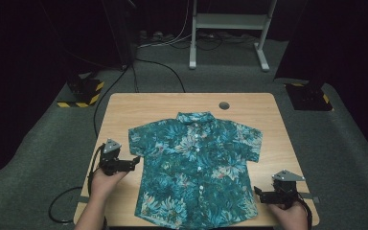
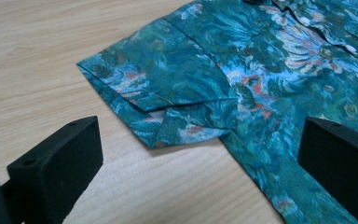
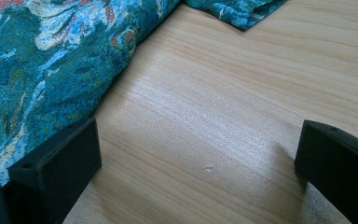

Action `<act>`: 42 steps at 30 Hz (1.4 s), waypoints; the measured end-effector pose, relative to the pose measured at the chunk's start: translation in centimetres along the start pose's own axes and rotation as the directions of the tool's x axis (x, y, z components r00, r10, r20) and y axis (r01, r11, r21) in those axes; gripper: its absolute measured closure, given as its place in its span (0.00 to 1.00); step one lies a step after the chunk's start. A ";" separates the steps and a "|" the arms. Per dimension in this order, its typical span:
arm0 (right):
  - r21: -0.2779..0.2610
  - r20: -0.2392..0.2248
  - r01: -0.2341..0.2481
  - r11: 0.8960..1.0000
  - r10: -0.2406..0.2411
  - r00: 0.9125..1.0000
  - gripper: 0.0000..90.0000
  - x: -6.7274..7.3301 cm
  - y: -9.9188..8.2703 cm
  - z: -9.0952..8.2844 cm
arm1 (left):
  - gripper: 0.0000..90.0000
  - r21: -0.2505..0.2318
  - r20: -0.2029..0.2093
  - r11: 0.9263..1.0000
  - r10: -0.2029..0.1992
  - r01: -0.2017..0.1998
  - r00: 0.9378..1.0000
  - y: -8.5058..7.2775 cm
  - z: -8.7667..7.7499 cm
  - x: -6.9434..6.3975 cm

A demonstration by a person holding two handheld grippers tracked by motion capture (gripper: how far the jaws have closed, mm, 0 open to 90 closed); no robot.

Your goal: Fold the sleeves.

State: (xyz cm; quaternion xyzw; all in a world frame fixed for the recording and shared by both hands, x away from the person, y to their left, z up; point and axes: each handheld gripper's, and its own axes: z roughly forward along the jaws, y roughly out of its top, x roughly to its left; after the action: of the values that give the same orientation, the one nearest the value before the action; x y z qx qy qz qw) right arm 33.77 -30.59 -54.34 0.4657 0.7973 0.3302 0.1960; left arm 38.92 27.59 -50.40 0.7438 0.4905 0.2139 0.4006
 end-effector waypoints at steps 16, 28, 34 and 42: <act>0.000 0.000 0.000 1.000 0.000 1.000 0.00 0.0 0.0 0.0 | 0.01 0.003 -0.019 1.000 -0.017 0.017 1.000 1.9 2.1 1.1; 0.000 0.000 0.000 1.000 0.000 1.000 0.00 0.0 0.0 0.0 | 0.01 -0.005 -0.024 0.999 -0.047 0.047 0.999 2.9 3.4 2.1; -0.001 -0.002 0.003 1.000 -0.003 1.000 0.00 0.0 0.0 0.0 | 0.01 0.000 -0.031 0.999 -0.038 0.038 0.999 3.2 4.1 2.6; -0.001 -0.002 0.003 1.000 -0.003 1.000 0.00 0.0 0.0 0.0 | 0.01 0.003 -0.037 0.998 -0.055 0.055 0.998 3.4 5.0 3.6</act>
State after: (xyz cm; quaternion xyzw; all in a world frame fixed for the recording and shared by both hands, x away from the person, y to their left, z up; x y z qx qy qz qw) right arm 33.74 -30.57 -54.35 0.4639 0.7981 0.3307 0.1961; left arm 45.96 28.20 -50.85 0.7269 0.5184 0.2154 0.3956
